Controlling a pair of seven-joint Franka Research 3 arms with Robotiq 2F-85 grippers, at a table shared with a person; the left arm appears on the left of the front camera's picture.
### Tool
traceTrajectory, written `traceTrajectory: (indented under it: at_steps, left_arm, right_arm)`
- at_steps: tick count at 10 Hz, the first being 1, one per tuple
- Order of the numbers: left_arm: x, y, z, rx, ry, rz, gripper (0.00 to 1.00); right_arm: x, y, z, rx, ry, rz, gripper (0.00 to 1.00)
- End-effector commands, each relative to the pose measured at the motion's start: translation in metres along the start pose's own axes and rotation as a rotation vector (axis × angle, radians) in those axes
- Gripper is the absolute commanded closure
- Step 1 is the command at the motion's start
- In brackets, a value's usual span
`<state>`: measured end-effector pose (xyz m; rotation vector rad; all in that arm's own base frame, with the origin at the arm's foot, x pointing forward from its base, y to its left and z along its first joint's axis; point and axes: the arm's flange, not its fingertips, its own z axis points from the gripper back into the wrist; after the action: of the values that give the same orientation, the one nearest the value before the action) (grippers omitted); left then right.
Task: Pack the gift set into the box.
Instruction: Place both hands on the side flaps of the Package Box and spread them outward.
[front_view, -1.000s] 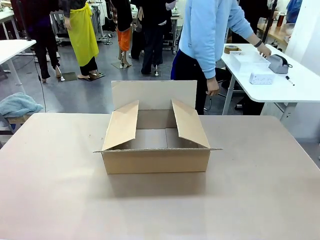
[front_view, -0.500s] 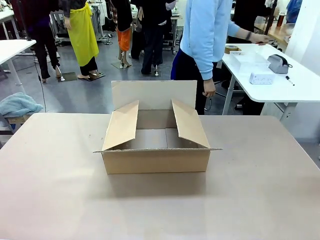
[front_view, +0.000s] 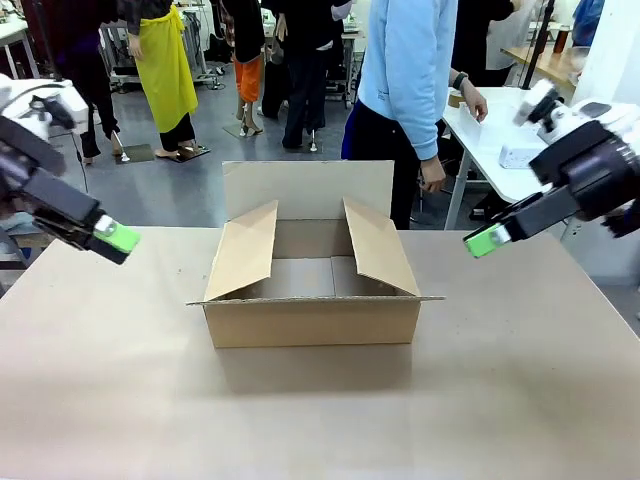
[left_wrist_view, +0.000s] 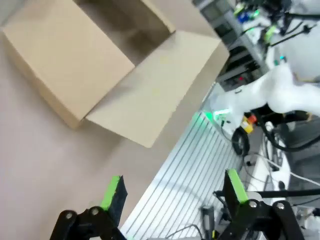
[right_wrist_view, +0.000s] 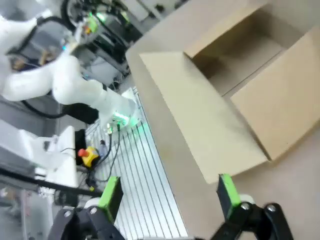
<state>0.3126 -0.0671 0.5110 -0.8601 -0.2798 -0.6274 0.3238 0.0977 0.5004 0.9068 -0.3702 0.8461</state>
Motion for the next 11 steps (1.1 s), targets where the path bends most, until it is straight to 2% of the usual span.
traceTrajectory:
  at_steps: [1,2,3,4,5,6,7,9,11]
  left_arm:
    - [-0.027,0.030,0.045,-0.006,-0.115,0.072,0.00]
    - [-0.027,0.030,0.045,-0.006,-0.115,0.072,0.00]
    - [-0.008,0.012,0.016,-0.002,-0.041,0.029,0.00]
    - [0.022,-0.010,-0.001,0.038,0.020,0.063,0.00]
    - [0.046,-0.025,-0.013,0.126,0.049,0.133,0.00]
    - [0.069,-0.036,-0.022,0.133,0.091,0.180,0.00]
    - [0.090,-0.042,-0.032,0.210,0.089,0.255,0.00]
    - [0.122,-0.052,-0.061,0.279,0.142,0.307,0.00]
    - [0.143,-0.063,-0.106,0.401,0.132,0.329,0.00]
  right_arm:
    - [-0.012,-0.015,0.048,0.015,-0.093,-0.158,0.00]
    - [0.000,0.000,0.000,0.000,0.000,0.000,0.00]
    - [0.030,0.003,-0.024,-0.037,0.009,0.327,0.00]
    - [0.054,-0.003,-0.045,-0.122,-0.016,0.539,0.00]
    - [0.067,-0.019,-0.055,-0.131,-0.068,0.667,0.00]
    - [0.077,-0.035,-0.062,-0.144,-0.129,0.749,0.00]
    - [0.081,-0.051,-0.069,-0.152,-0.129,0.764,0.00]
    - [0.080,-0.076,-0.075,-0.188,-0.105,0.739,0.00]
    - [0.068,-0.089,-0.078,-0.201,-0.117,0.684,0.00]
